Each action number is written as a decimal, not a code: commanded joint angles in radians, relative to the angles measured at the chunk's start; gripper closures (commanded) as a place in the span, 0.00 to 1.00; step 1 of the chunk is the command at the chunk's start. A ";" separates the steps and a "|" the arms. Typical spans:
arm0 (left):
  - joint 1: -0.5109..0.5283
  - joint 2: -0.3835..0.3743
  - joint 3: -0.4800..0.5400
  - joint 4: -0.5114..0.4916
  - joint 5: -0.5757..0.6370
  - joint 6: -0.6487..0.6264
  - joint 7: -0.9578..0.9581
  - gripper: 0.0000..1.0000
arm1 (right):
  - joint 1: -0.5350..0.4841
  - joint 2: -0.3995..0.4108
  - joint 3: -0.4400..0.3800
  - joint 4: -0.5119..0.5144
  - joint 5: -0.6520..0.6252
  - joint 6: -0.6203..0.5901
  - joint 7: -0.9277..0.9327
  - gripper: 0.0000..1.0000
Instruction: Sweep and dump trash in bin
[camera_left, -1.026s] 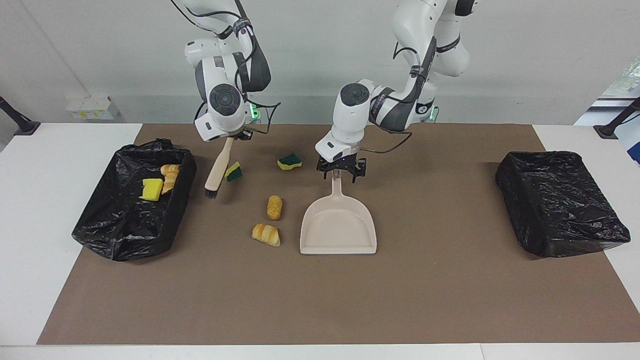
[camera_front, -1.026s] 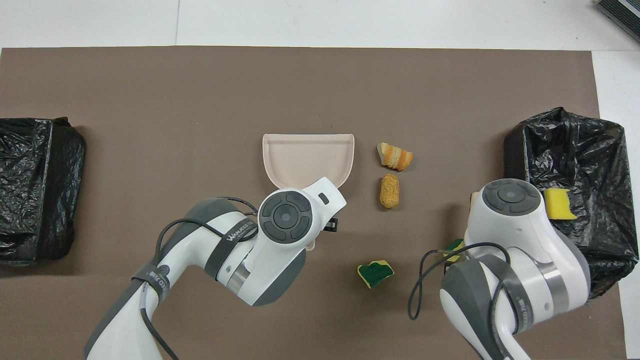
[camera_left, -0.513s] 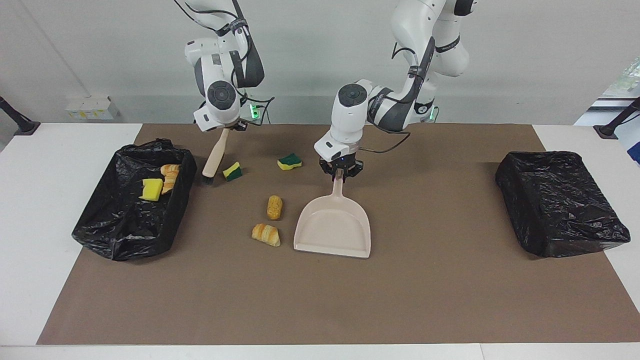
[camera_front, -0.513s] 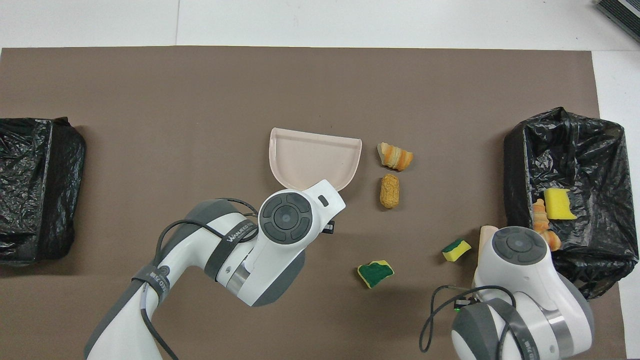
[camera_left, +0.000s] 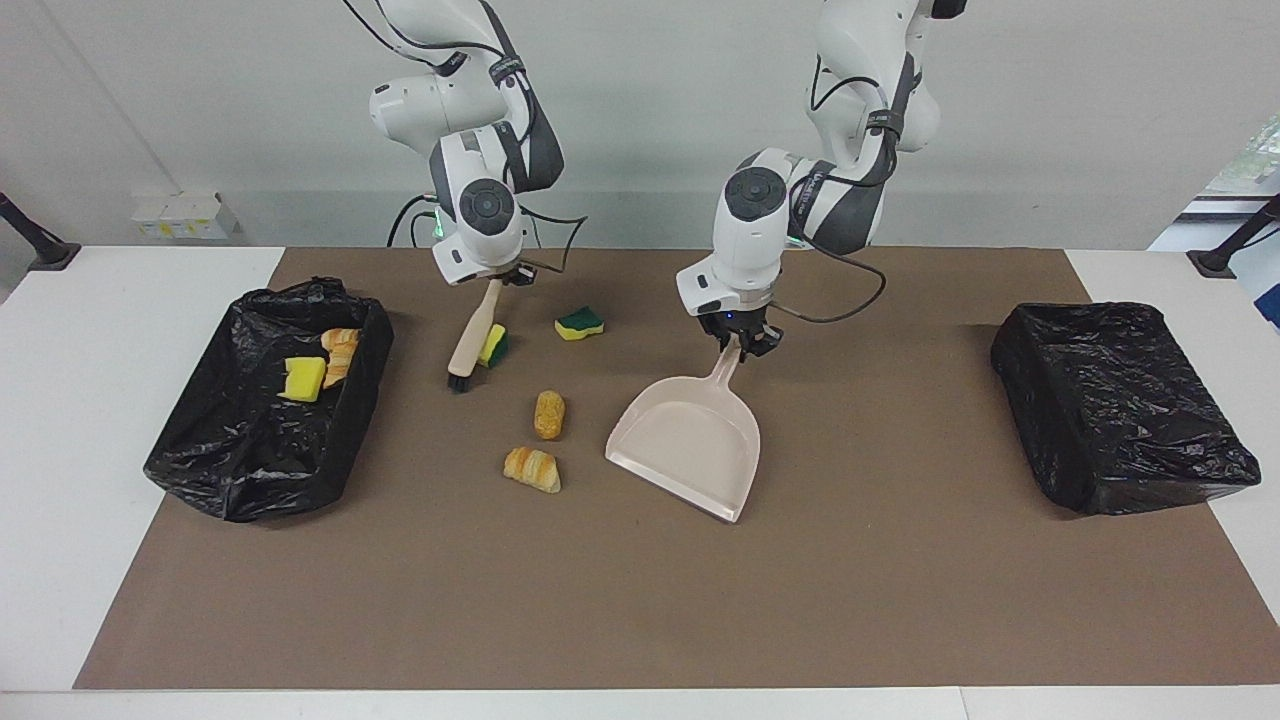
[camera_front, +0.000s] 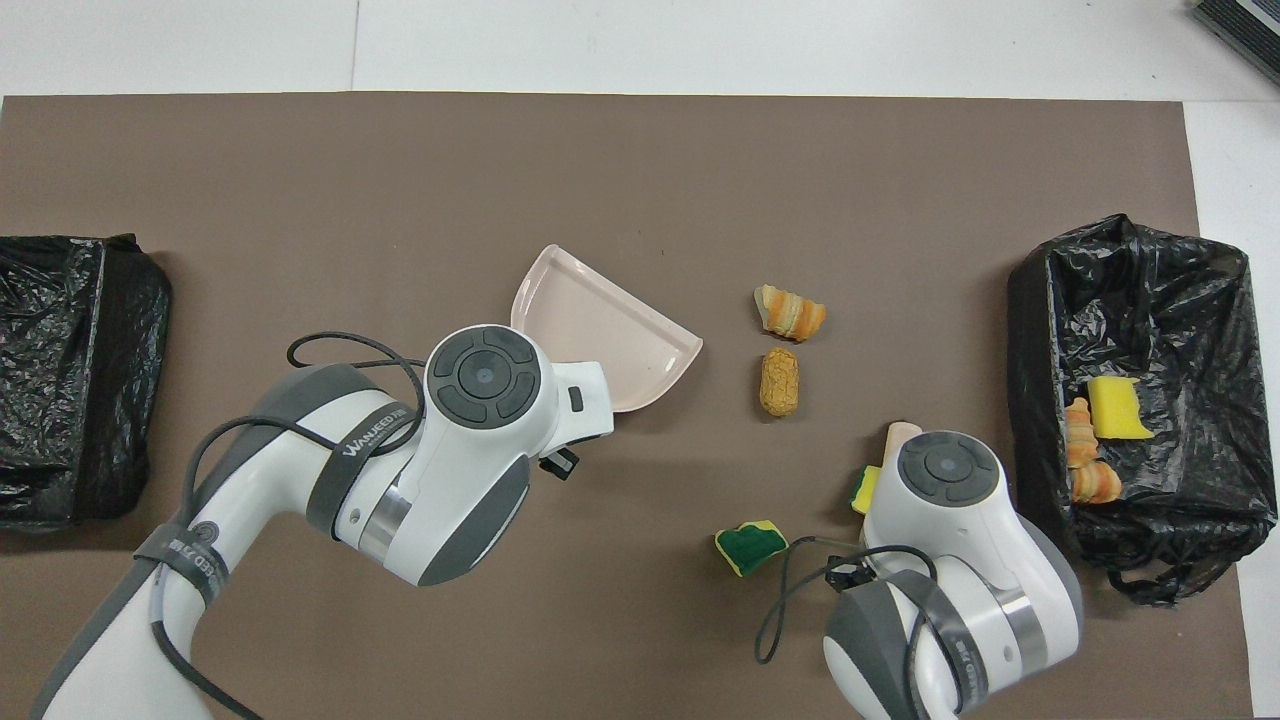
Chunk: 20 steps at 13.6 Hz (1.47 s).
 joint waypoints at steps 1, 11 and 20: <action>0.028 -0.022 -0.004 -0.021 0.032 -0.033 0.196 1.00 | 0.034 0.120 0.002 0.133 0.077 -0.035 0.013 1.00; 0.091 -0.190 -0.001 -0.193 0.193 -0.116 0.729 1.00 | 0.071 0.292 0.002 0.422 0.302 -0.099 0.183 1.00; 0.142 -0.221 -0.001 -0.282 0.222 0.039 0.806 1.00 | 0.055 0.297 0.002 0.520 -0.175 -0.261 -0.129 1.00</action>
